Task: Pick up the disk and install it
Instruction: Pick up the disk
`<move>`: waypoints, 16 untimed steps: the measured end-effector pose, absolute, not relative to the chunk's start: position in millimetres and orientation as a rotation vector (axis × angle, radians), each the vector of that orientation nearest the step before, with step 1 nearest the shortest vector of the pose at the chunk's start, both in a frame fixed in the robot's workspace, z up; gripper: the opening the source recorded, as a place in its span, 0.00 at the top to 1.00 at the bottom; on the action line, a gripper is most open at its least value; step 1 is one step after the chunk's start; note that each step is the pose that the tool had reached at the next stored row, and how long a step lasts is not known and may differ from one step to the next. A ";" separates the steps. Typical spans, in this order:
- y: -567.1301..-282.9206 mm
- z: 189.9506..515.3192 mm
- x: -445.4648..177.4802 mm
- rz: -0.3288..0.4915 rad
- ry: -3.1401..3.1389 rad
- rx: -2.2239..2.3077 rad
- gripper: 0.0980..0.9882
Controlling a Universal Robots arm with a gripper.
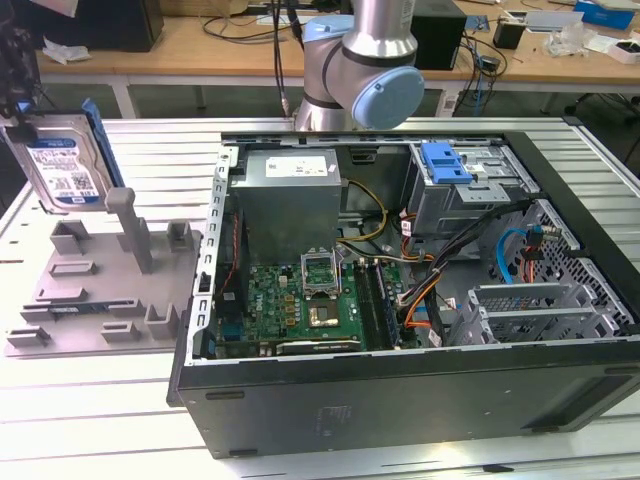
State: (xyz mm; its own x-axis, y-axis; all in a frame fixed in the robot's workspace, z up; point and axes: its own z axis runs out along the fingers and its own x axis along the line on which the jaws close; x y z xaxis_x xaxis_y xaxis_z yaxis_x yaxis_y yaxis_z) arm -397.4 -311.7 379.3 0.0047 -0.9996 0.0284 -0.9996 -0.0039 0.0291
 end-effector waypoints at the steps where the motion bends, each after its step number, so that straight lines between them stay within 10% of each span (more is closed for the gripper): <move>1: -311.7 382.6 -397.2 -0.001 -2.188 2.197 0.70; 16: -311.7 450.2 -393.8 0.000 -2.188 2.197 0.70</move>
